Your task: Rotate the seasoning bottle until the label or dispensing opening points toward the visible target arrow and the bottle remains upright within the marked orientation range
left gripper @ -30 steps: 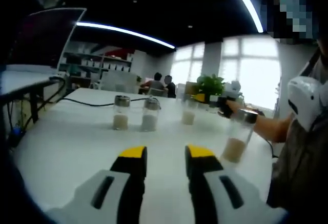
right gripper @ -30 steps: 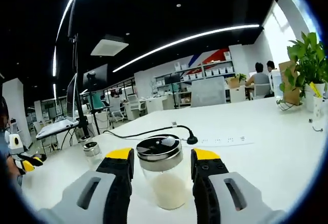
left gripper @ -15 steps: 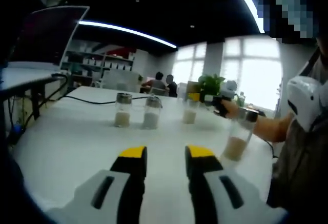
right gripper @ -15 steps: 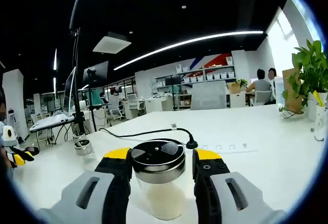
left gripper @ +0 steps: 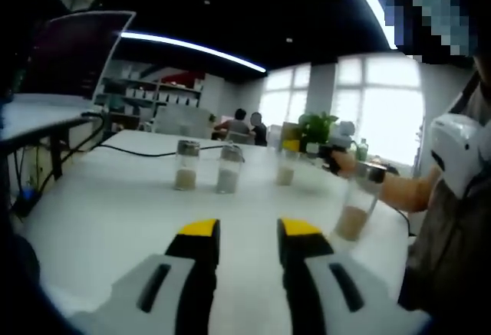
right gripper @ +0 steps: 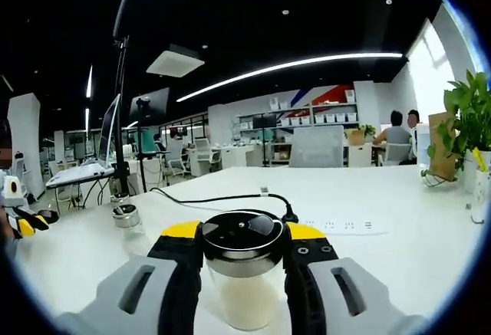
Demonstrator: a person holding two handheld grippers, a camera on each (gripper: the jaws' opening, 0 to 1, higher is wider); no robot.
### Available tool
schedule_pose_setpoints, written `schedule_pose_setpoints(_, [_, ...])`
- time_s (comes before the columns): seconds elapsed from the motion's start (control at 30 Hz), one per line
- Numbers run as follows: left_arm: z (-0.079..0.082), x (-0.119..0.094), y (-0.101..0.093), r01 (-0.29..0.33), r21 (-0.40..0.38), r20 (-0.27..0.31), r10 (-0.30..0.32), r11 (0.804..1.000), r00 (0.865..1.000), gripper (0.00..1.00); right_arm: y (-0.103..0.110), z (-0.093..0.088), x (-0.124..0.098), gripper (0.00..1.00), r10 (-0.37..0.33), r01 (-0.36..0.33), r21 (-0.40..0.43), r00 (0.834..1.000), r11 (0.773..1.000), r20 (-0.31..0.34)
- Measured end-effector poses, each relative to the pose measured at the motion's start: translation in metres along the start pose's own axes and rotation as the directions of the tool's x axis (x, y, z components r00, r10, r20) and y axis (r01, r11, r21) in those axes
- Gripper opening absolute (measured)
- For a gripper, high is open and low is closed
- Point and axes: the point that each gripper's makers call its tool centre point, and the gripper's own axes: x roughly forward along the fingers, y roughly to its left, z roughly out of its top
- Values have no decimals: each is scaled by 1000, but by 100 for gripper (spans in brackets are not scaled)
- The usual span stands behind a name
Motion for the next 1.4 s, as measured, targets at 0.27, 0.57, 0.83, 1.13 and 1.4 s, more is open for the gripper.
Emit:
schedule_pose_setpoints(0.27, [5,-4,-1,-8,1,9,8,1000,1000,31,-5,2,-18,39,-15,16,15,1000,1000,-9])
schedule_pose_setpoints(0.57, [14,4,-16,24,6,21,-24,1000,999,31,-3,13,-56,39,-11,11,-19,1000,1000,6])
schedule_pose_setpoints(0.83, [18,9,-29,42,16,28,-42,999,999,31,13,20,-100,39,29,-28,-12,999,1000,34])
schedule_pose_setpoints(1.13, [18,14,-41,65,26,13,-66,998,998,31,28,21,-143,39,77,-77,-12,996,997,49])
schedule_pose_setpoints(1.4, [37,12,-48,105,14,63,-105,994,992,31,43,14,-178,39,106,-107,6,993,994,56])
